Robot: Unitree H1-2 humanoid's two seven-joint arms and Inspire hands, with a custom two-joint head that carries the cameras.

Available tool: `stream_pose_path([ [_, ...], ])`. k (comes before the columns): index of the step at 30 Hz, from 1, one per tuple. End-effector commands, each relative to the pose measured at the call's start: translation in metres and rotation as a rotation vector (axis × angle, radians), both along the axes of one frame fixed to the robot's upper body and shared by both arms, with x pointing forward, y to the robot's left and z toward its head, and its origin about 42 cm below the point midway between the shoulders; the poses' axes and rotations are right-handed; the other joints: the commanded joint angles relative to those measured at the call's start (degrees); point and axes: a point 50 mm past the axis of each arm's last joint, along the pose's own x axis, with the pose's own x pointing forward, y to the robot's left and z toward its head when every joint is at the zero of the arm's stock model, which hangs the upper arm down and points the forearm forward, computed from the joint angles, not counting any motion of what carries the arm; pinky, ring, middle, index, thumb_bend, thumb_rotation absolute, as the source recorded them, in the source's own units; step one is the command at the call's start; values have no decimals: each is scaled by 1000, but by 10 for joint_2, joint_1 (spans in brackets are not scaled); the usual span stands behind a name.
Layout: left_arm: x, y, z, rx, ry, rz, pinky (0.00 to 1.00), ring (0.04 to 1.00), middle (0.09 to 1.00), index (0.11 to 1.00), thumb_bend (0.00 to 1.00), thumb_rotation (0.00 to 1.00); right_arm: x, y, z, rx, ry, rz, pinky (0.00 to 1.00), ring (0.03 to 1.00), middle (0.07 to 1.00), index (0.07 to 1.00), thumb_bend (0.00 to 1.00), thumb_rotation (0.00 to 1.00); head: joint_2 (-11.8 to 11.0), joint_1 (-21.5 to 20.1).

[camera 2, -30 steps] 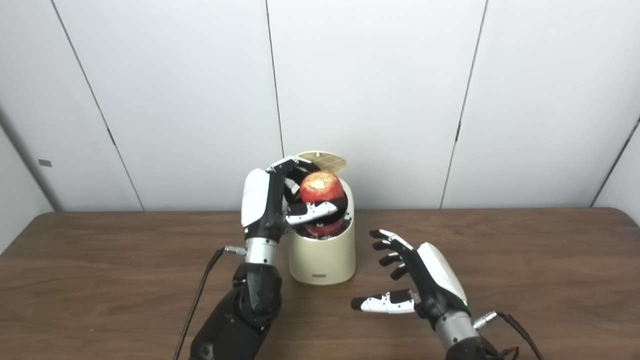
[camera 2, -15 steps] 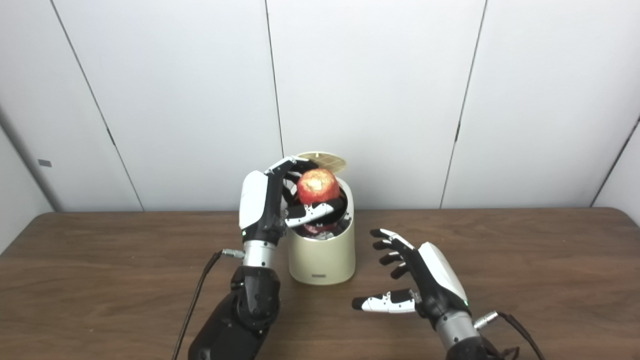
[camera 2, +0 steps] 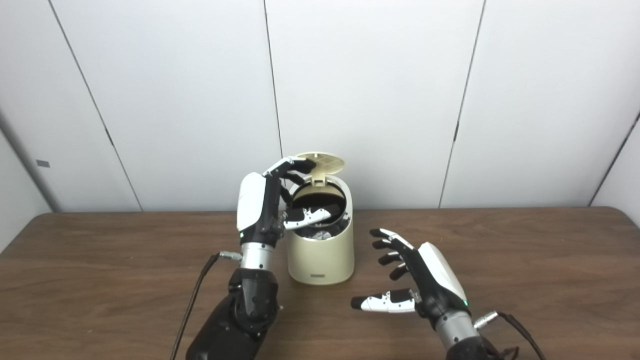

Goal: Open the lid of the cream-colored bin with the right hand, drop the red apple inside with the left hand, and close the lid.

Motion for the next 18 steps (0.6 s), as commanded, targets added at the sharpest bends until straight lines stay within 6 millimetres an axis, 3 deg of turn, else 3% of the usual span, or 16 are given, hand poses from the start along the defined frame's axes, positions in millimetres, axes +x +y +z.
stream_pose_path([
  [1,5,3,13,-2,-28,14,455,553,630,658,930,151,4,1,16,-3,-77,9,569,714,802,855,748,217,0,1],
  [8,3,5,14,-18,-34,6,453,552,630,650,919,150,4,1,16,7,-77,13,576,714,801,853,745,204,1,2],
  [11,0,8,15,-80,-57,-7,417,520,599,618,858,108,4,1,15,9,-79,12,577,716,799,850,747,193,0,3],
  [12,-2,10,17,-110,-67,-16,382,482,574,588,811,83,5,1,14,6,-80,13,566,707,798,846,745,193,0,4],
  [14,-5,14,20,-163,-87,-42,342,444,546,506,565,63,5,0,13,3,-80,15,563,704,801,840,744,186,0,6],
  [18,-12,31,29,-228,-110,-84,295,427,491,494,523,6,5,-2,11,-6,-71,12,565,707,803,841,740,170,-1,5],
])
